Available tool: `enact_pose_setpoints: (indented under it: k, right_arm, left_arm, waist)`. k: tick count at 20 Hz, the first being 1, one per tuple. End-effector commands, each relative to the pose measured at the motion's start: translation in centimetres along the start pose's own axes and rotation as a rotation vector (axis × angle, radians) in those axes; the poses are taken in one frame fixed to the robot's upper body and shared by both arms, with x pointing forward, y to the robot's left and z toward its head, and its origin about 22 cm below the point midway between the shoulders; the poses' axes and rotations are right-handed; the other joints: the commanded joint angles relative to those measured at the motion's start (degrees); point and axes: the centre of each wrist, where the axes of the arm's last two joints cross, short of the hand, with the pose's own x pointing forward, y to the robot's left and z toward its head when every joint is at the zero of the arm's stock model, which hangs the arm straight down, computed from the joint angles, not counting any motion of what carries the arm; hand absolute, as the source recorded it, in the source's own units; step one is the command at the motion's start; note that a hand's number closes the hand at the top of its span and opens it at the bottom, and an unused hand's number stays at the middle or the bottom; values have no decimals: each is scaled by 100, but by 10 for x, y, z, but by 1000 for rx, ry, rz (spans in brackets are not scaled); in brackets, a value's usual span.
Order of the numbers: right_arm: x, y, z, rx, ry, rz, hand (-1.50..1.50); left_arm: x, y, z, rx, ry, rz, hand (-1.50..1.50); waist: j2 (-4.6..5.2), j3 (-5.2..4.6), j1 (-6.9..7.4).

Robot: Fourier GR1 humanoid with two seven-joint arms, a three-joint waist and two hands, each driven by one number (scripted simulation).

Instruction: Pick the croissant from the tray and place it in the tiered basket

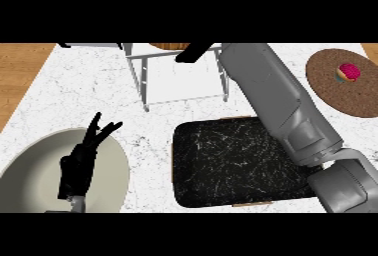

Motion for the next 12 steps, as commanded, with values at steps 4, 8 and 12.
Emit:
enact_pose_setpoints:
  k: [4,8,12]
  right_arm:
    - [-26,8,1,-31,-28,-293,-150]
    - [-13,-19,-3,-129,-74,-427,-150]
    - [-11,-63,-3,-339,-57,-476,-150]
  left_arm:
    - [-23,-7,5,-19,123,39,0]
    - [-33,-14,15,-4,124,28,0]
    - [-32,2,9,12,138,38,0]
  waist:
    - [83,-108,6]
    - [34,-111,-55]
    - [7,-114,-128]
